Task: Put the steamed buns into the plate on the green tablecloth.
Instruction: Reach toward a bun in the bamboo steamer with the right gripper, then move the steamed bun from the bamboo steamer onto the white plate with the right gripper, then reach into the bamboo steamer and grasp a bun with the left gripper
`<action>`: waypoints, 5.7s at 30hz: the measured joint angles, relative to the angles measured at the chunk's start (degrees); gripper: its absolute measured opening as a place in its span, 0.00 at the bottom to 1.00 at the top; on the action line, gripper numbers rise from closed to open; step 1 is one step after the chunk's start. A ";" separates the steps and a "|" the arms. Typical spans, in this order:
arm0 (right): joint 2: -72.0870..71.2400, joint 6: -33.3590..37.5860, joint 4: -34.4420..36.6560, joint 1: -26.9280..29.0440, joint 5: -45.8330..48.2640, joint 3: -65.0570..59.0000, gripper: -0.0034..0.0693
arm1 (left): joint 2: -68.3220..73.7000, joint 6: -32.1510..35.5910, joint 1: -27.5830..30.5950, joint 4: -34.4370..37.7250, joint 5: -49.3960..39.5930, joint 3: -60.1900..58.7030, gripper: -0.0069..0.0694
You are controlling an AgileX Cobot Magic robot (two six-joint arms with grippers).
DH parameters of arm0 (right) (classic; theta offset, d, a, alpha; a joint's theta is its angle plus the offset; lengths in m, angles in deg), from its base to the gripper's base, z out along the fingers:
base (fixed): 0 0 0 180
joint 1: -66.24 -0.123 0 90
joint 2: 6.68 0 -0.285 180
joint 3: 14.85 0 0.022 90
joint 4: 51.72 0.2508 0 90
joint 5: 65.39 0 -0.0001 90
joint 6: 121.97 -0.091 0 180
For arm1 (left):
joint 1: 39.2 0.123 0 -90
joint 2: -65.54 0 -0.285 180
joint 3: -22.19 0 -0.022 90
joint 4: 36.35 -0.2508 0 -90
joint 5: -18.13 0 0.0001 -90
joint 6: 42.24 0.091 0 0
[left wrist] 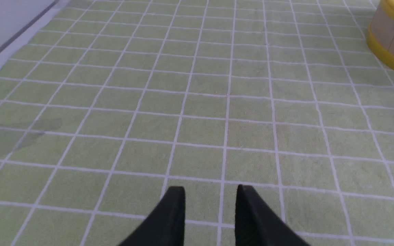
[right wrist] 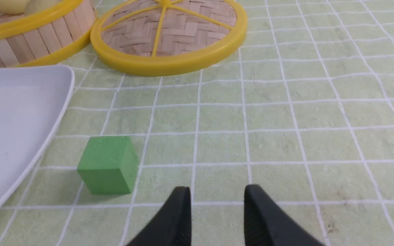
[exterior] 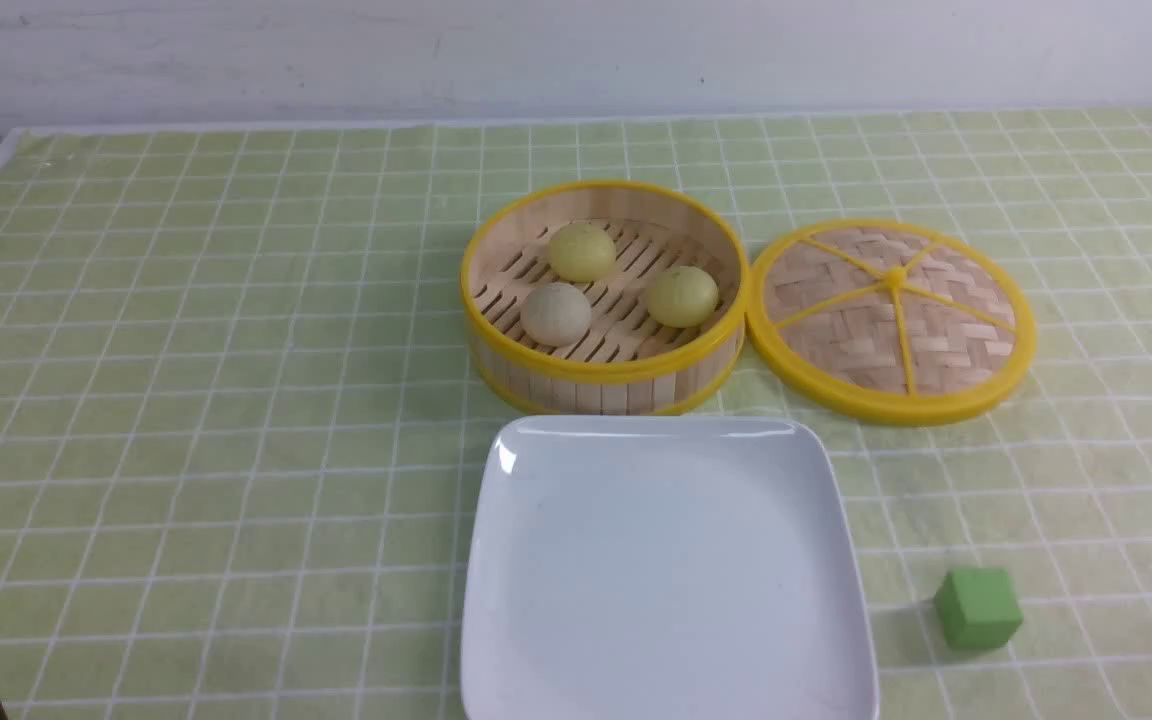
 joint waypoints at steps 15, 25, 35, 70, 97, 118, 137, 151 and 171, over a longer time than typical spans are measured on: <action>0.00 0.00 0.00 0.00 0.00 0.00 0.38 | 0.00 0.00 0.00 0.00 0.00 0.00 0.41; 0.00 0.00 0.00 0.00 0.00 0.00 0.38 | 0.00 0.00 0.00 0.00 0.00 0.00 0.41; 0.00 -9.19 8.68 0.00 -0.31 -0.06 0.38 | 0.00 -13.48 0.00 14.76 0.18 0.00 0.41; 65.76 31.37 45.94 0.00 30.80 46.09 0.15 | 51.81 -6.85 0.00 11.28 -35.48 38.03 0.09; 137.42 17.33 9.64 -17.74 47.63 139.08 0.54 | 55.98 -3.52 0.00 17.23 -31.49 38.68 0.53; 139.89 14.11 2.38 -19.35 47.89 140.70 0.06 | 55.98 -3.52 0.00 17.21 -33.31 38.68 0.53; 99.66 10.69 12.54 -22.71 21.19 69.57 0.08 | 55.98 -3.52 0.00 17.20 -34.30 38.68 0.53; 98.97 12.22 11.73 -25.60 23.42 73.32 0.68 | 55.98 -3.46 0.00 17.60 -32.27 38.68 0.53; 53.51 11.42 5.40 -18.77 30.89 39.51 0.03 | 79.17 13.53 -9.29 33.90 -39.36 61.84 0.11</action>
